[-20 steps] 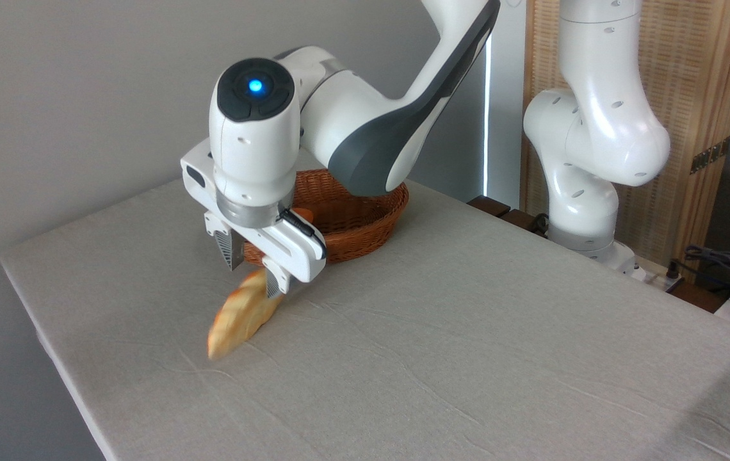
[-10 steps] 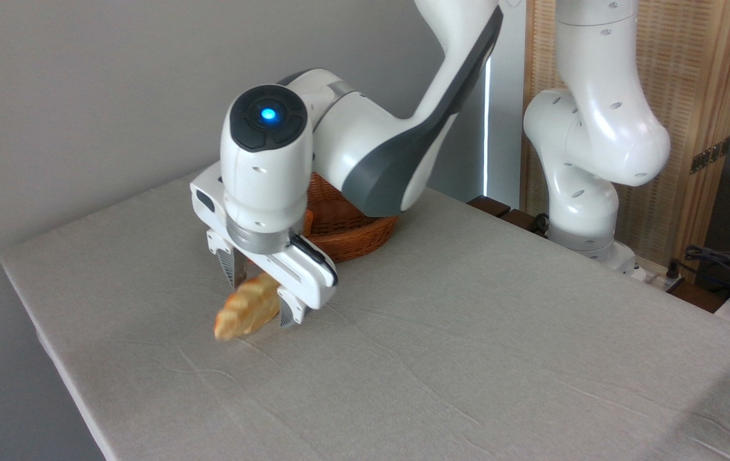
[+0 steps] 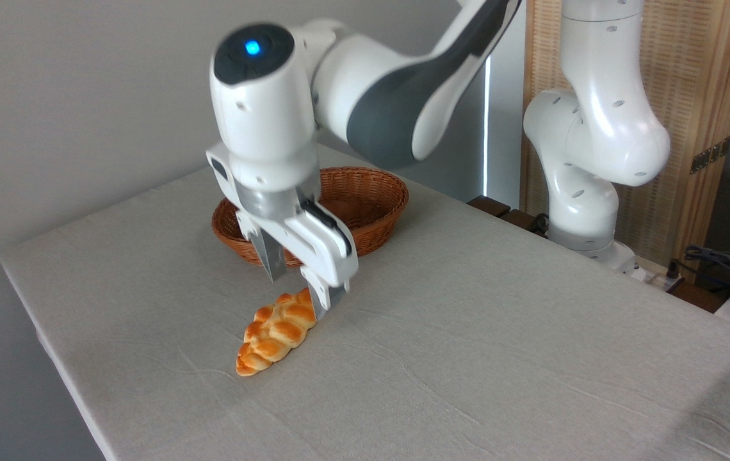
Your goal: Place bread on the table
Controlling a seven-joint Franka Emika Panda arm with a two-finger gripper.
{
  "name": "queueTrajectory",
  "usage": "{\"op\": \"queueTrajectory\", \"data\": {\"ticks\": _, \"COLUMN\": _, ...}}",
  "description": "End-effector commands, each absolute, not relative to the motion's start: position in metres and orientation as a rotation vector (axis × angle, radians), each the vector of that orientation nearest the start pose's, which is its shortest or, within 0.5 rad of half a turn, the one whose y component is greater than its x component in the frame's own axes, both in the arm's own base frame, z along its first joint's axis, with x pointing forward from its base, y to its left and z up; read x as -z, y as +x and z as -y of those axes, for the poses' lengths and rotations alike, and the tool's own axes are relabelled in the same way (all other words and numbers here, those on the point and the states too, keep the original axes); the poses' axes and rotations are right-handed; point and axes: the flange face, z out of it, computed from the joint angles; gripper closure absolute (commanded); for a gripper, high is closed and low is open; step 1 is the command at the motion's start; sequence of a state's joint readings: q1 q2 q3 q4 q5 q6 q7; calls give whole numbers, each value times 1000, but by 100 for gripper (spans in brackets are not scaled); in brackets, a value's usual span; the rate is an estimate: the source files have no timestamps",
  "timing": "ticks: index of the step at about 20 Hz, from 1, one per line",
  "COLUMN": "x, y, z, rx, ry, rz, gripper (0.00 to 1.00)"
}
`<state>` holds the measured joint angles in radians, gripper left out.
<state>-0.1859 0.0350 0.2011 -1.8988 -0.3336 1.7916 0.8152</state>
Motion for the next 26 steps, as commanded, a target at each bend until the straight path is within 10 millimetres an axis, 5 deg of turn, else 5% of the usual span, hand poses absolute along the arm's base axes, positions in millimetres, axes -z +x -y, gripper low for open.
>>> {"op": "queueTrajectory", "data": {"ticks": 1, "x": -524, "y": 560, "z": 26, "rx": -30, "ry": -3234, "rz": -1206, "gripper": 0}}
{"op": "queueTrajectory", "data": {"ticks": 7, "x": -621, "y": 569, "z": 37, "rx": 156, "ry": -3073, "rz": -1161, "gripper": 0}}
{"op": "queueTrajectory", "data": {"ticks": 9, "x": -635, "y": 567, "z": 36, "rx": 140, "ry": -3024, "rz": -1163, "gripper": 0}}
{"op": "queueTrajectory", "data": {"ticks": 14, "x": -631, "y": 559, "z": 77, "rx": 1, "ry": -2821, "rz": -1249, "gripper": 0}}
{"op": "queueTrajectory", "data": {"ticks": 26, "x": -616, "y": 552, "z": 66, "rx": -23, "ry": -2972, "rz": -1123, "gripper": 0}}
